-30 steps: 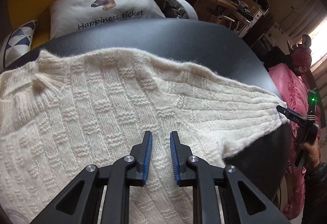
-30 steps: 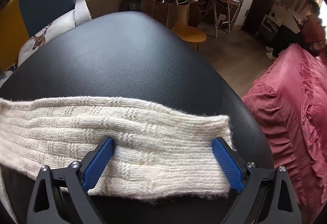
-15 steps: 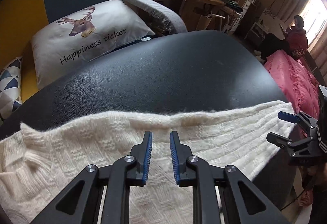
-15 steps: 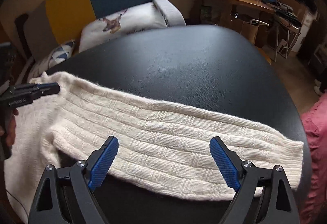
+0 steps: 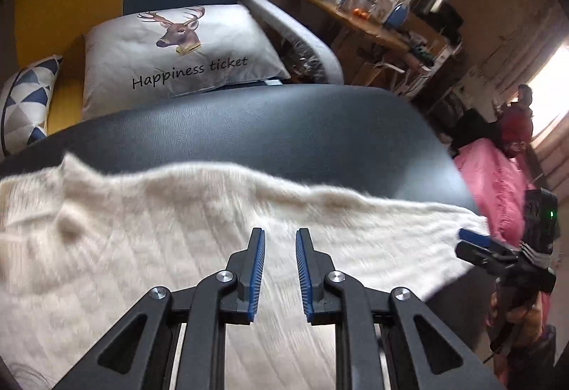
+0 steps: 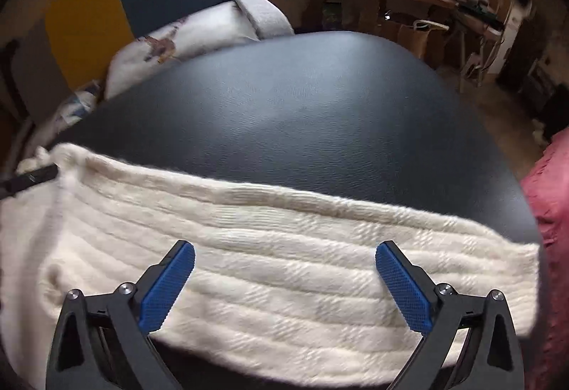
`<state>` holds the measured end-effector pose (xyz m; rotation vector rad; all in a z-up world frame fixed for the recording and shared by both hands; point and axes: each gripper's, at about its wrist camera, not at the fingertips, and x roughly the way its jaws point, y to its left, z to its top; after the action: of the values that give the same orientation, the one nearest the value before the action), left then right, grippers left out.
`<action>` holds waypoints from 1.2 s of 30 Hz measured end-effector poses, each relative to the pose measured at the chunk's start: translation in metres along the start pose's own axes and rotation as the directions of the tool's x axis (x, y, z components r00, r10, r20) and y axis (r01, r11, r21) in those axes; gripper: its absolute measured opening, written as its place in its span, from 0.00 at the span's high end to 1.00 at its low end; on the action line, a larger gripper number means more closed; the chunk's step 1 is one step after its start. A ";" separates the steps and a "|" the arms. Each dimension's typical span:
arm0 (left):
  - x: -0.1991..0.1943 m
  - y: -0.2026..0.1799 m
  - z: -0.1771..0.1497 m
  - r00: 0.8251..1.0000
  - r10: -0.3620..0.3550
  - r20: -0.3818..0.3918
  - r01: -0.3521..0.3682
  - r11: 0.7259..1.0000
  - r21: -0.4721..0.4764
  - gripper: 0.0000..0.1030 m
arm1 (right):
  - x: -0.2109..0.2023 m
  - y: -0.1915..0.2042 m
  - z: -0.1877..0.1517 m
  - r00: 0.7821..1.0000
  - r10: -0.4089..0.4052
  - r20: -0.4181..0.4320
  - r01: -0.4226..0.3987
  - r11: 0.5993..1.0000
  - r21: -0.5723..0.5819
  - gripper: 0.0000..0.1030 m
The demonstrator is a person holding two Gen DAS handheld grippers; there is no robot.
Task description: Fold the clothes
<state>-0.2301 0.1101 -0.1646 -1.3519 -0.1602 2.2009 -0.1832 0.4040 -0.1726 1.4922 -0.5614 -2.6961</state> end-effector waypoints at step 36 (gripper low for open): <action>0.029 -0.063 -0.092 0.960 -0.208 -0.187 0.228 0.969 0.095 0.82 | -0.011 0.045 -0.021 0.968 0.249 -0.017 -0.240 0.947 0.211 0.00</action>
<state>-0.1373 0.1616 -0.2090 -1.3851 -0.1088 1.8706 -0.1669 0.3572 -0.1596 1.4092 -0.9820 -2.4719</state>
